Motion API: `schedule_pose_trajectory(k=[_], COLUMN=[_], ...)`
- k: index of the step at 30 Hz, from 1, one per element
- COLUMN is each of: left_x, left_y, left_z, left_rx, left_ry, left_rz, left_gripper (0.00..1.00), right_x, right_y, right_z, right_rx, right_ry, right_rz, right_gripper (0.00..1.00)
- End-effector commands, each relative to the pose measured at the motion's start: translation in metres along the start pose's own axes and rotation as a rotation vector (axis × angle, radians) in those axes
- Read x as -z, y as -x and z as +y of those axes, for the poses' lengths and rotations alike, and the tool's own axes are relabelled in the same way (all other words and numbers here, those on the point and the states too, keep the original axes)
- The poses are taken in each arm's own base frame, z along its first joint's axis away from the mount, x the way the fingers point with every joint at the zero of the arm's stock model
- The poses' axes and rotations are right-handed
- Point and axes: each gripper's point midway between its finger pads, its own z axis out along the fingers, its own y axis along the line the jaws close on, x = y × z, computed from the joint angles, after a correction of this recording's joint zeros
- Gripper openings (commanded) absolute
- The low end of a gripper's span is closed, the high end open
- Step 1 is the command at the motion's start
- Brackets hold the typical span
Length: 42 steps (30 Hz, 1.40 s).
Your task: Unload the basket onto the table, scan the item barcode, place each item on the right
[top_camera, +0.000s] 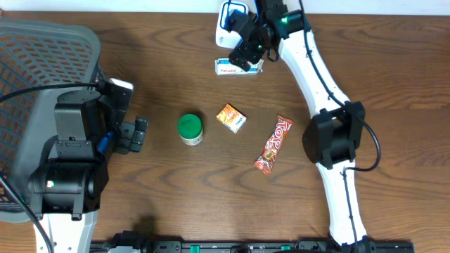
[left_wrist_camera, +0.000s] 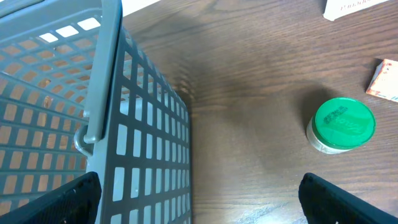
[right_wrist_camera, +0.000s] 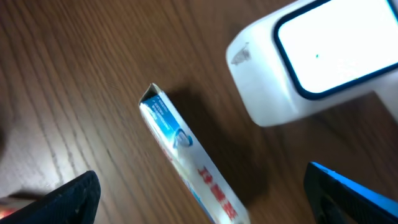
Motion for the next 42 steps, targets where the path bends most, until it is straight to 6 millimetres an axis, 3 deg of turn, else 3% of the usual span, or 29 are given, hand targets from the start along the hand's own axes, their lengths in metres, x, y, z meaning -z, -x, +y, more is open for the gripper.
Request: schedule_pose_trajectory(k=[1,9,14,27,29,33,38,42], left_x=[0.000,0.000,0.000,0.000,0.000,0.000,0.000,0.000], left_y=[0.000,0.000,0.000,0.000,0.000,0.000,0.000,0.000], left_z=[-0.001,-0.001,-0.001,-0.001,-0.001,-0.001,-0.001,-0.001], left_rx=[0.013,0.013,0.013,0.013,0.013,0.013,0.013,0.013], left_ry=[-0.009,-0.009,-0.009,-0.009,-0.009,-0.009,-0.009,-0.009], left_rz=[-0.003,-0.003,-0.003,-0.003,-0.003,-0.003,-0.003,-0.003], left_gripper=[0.99,0.99,0.99,0.99,0.99,0.99,0.99,0.99], right_x=[-0.025,-0.057,-0.071,-0.070,-0.070,-0.071,-0.068,-0.052], right_y=[-0.005,-0.026,-0.037,-0.062,-0.062,-0.060,-0.050,-0.037], right_z=[0.010,0.011,0.012,0.009,0.010,0.012,0.021,0.037], right_rx=[0.038,0.021,0.004,-0.023,-0.024,-0.047,-0.152,-0.209], right_ry=[0.047,0.069,0.082,0.077,0.079,0.079,0.115,0.215], right_rz=[0.002,0.037,0.057,0.151,0.153,0.148,0.123,0.088], right_gripper=[0.99,0.99,0.94,0.45,0.34,0.03,0.01,0.01])
